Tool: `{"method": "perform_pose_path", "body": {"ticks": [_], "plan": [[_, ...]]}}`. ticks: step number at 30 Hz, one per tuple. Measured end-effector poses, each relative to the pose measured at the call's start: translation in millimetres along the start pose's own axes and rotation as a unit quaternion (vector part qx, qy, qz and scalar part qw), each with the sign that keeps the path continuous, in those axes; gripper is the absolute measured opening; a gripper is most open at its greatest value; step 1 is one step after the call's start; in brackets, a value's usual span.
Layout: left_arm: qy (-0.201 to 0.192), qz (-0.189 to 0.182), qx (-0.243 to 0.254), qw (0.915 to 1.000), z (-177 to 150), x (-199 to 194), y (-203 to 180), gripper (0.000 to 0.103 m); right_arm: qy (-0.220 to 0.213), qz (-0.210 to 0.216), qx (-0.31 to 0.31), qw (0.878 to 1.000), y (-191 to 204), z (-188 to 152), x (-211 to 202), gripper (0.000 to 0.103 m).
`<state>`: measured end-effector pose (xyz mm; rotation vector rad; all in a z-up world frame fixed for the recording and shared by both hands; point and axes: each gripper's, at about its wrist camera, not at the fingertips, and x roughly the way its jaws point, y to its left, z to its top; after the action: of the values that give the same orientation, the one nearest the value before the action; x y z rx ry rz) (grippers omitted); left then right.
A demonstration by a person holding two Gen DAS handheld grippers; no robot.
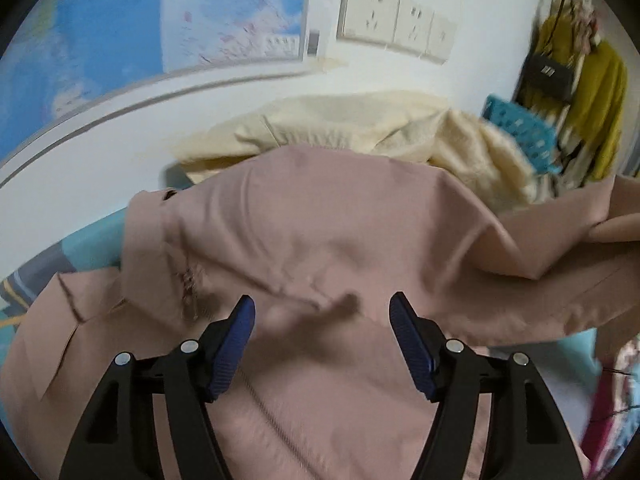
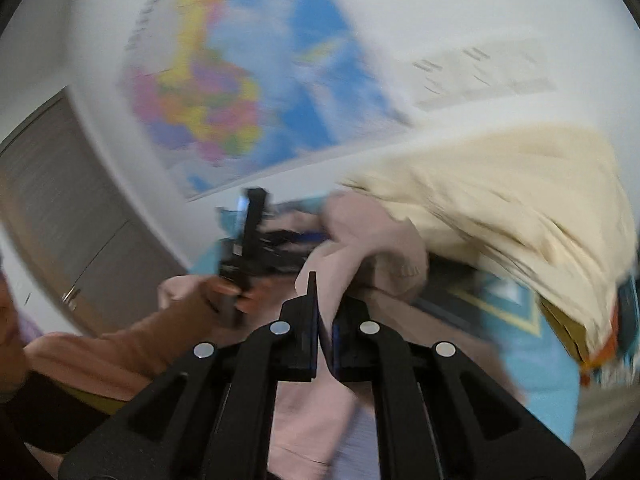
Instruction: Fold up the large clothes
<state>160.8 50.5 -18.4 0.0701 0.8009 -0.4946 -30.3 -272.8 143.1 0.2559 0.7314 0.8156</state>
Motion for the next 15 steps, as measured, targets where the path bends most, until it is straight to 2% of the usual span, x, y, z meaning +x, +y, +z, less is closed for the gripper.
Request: {"method": "perform_pose_path", "body": {"ticks": [3,6,9,12,13,15], "plan": [[-0.02,-0.016,-0.001,0.9997,-17.2,-35.9,10.6,0.068,0.029,0.027,-0.048,0.998,43.2,12.2,24.2,0.006],[-0.034,-0.019,-0.005,0.9992,-43.2,-72.8,25.2,0.069,0.077,0.061,-0.086,0.991,87.6,17.9,78.2,0.01],[-0.04,-0.016,-0.015,0.999,-64.2,-100.1,41.6,0.069,0.139,0.088,-0.101,0.981,107.1,6.6,144.8,0.014],[-0.04,0.0,-0.032,0.9987,-92.8,-124.6,65.9,0.069,0.195,0.097,-0.079,0.973,107.9,-11.1,212.2,0.016],[-0.039,0.007,-0.044,0.9982,-103.2,-132.3,76.0,0.069,0.206,0.09,-0.074,0.972,105.5,-14.2,228.5,0.018],[-0.037,0.013,-0.069,0.9969,-121.2,-144.1,93.4,0.069,0.24,0.081,-0.058,0.966,97.1,-25.2,263.3,0.036]]}}
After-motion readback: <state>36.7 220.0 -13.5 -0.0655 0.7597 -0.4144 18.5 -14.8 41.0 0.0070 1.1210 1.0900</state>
